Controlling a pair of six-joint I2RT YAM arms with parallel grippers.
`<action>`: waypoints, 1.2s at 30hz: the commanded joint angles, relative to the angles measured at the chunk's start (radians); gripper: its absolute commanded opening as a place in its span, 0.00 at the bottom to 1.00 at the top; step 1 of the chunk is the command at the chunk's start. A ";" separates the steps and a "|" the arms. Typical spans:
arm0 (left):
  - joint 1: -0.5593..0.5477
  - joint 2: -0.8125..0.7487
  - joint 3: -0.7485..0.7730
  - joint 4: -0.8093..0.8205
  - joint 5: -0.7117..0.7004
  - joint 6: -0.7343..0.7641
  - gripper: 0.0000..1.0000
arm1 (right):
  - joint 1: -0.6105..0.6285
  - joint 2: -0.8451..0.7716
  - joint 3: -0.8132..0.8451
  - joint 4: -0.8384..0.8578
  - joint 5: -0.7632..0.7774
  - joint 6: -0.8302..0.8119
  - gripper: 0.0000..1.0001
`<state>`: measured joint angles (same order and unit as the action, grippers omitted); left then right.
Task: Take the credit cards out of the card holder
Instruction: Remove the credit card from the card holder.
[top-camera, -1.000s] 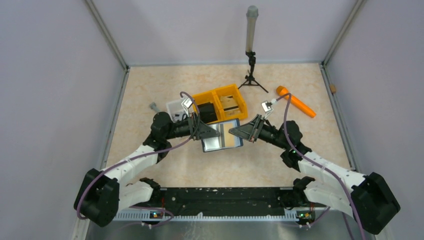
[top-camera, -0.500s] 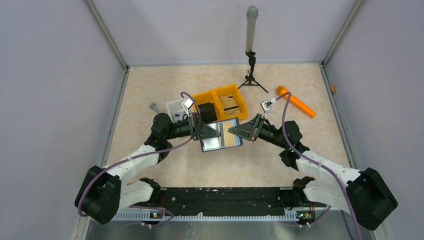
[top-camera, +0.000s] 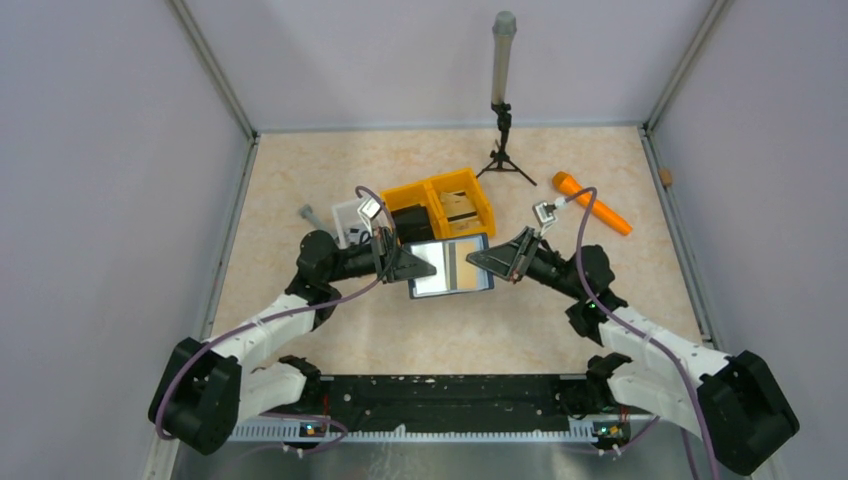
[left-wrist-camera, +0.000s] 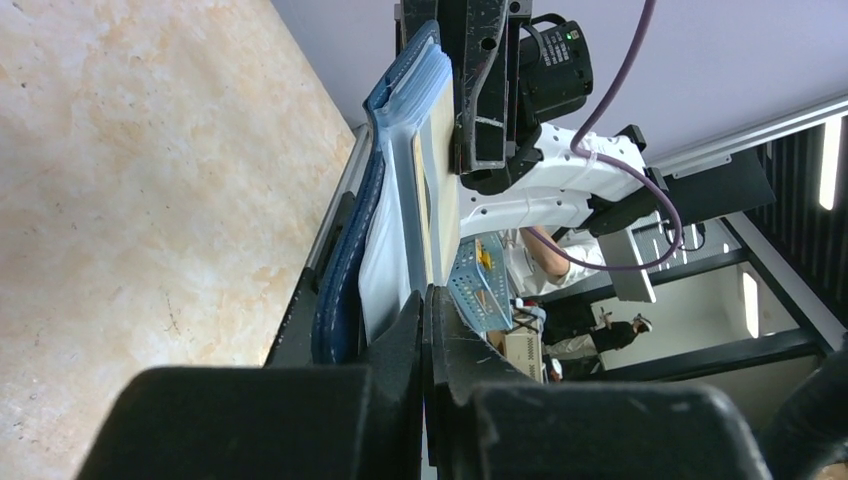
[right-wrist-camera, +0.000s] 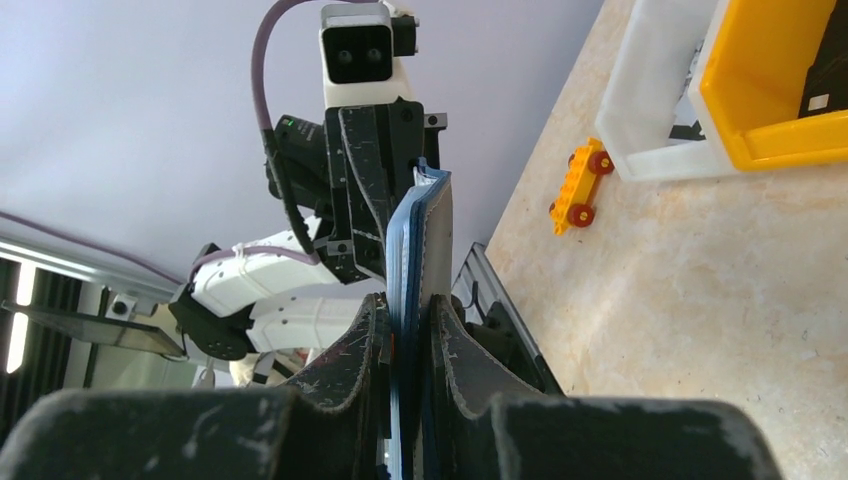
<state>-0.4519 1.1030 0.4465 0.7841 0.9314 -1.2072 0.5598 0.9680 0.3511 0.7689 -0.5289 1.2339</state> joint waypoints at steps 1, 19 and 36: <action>0.001 -0.013 -0.003 0.059 0.016 -0.009 0.00 | -0.008 -0.007 -0.009 0.107 -0.023 0.028 0.00; -0.089 0.114 0.051 0.179 0.004 -0.052 0.30 | -0.006 0.059 -0.008 0.210 -0.056 0.076 0.00; -0.106 0.183 0.039 0.325 -0.003 -0.130 0.00 | -0.006 0.057 -0.015 0.184 -0.057 0.054 0.17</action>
<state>-0.5396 1.2770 0.4709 0.9974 0.9386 -1.3148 0.5480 1.0317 0.3336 0.8902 -0.5701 1.2869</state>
